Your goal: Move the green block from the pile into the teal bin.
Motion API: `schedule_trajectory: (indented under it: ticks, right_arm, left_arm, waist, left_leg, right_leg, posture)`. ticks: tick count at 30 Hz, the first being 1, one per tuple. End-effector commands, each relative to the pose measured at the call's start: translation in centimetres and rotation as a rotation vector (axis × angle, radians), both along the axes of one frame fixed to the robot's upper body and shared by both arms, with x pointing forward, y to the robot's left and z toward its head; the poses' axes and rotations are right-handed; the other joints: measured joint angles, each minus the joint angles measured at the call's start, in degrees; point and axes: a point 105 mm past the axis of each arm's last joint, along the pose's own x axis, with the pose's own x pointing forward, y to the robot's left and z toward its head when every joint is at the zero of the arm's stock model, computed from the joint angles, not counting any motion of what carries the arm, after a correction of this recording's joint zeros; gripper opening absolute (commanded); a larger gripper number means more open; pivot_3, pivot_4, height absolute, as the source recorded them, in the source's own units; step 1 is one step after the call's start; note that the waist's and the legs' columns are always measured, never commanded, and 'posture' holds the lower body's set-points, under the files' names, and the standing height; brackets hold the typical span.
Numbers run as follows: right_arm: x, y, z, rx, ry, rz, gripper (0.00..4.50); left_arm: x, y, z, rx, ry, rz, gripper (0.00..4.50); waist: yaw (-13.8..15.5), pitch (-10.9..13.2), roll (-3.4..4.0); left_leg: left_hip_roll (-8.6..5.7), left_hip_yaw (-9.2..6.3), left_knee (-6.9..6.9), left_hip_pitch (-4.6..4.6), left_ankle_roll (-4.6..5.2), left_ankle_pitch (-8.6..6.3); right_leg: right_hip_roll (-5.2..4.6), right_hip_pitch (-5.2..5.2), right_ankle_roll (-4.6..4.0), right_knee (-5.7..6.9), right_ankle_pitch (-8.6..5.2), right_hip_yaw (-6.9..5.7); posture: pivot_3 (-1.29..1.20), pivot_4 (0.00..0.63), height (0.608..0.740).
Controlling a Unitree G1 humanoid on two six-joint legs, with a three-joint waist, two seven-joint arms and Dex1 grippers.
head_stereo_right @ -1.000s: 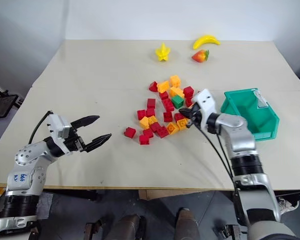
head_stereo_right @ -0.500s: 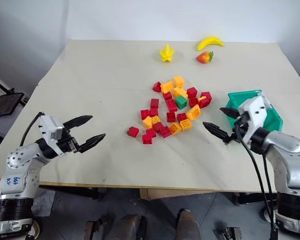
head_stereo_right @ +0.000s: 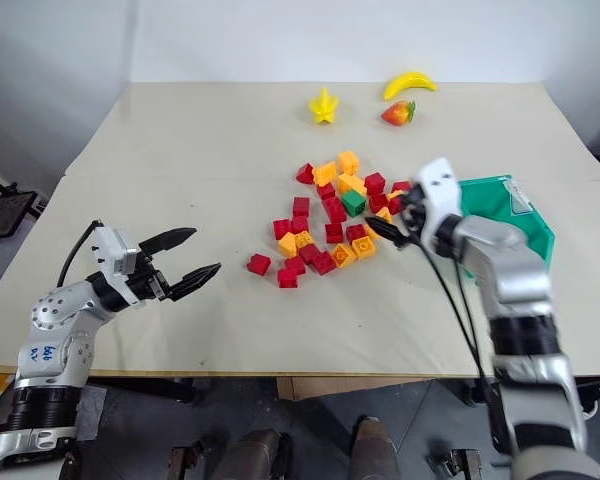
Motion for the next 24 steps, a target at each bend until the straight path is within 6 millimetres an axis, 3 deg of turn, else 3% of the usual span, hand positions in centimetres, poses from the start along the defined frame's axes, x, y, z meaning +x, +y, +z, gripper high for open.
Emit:
schedule_trajectory:
  ticks: [1,9,12,17,24]
  right_arm:
    - [2.5,-0.2,-0.2,-0.056,0.041,-0.101,4.49]
    - [4.4,1.8,0.1,-0.077,0.024,-0.065,4.49]
    - [4.5,2.4,0.0,-0.075,0.025,-0.045,3.88]
    - [4.9,2.8,0.0,-0.085,0.003,-0.043,2.34]
    - [5.2,3.3,0.5,-0.123,-0.048,-0.028,2.34]
  left_arm:
    - [-0.1,-0.1,0.5,0.004,-0.028,-0.008,4.5]
    - [-0.3,-0.2,0.3,-0.007,-0.028,0.001,4.5]
    - [-0.4,-0.1,0.2,-0.008,-0.027,0.007,4.5]
    - [-0.4,0.1,0.2,-0.009,-0.029,0.015,4.5]
    - [-0.8,-0.2,0.2,-0.01,-0.035,0.013,4.5]
  waist:
    - [0.07,0.0,0.0]
    - [-0.91,0.0,0.0]
    - [-1.08,0.0,0.0]
    - [-1.36,0.0,0.01]
    - [-1.36,0.0,0.01]
  left_leg:
    - [-0.02,-0.05,-0.01,0.0,0.0,0.0]
    - [-0.28,-0.22,-0.15,-0.1,0.03,-0.02]
    - [-0.27,-0.22,-0.16,-0.1,0.02,-0.02]
    - [-0.25,-0.22,-0.15,-0.1,0.02,-0.02]
    - [-0.26,-0.22,-0.13,-0.1,0.02,-0.02]
  right_leg:
    - [0.0,-0.01,-0.01,0.04,0.0,0.0]
    - [-0.02,-0.07,-0.01,-0.01,0.01,-0.13]
    - [-0.02,-0.08,-0.01,0.0,0.01,-0.13]
    - [-0.01,-0.1,-0.01,0.01,0.01,-0.13]
    - [-0.02,-0.1,-0.01,0.02,0.01,-0.12]
  posture:
    - [0.0,0.15,0.74]
    - [0.0,0.15,0.74]
    - [0.0,0.15,0.74]
    - [0.0,0.15,0.74]
    - [0.0,0.15,0.74]
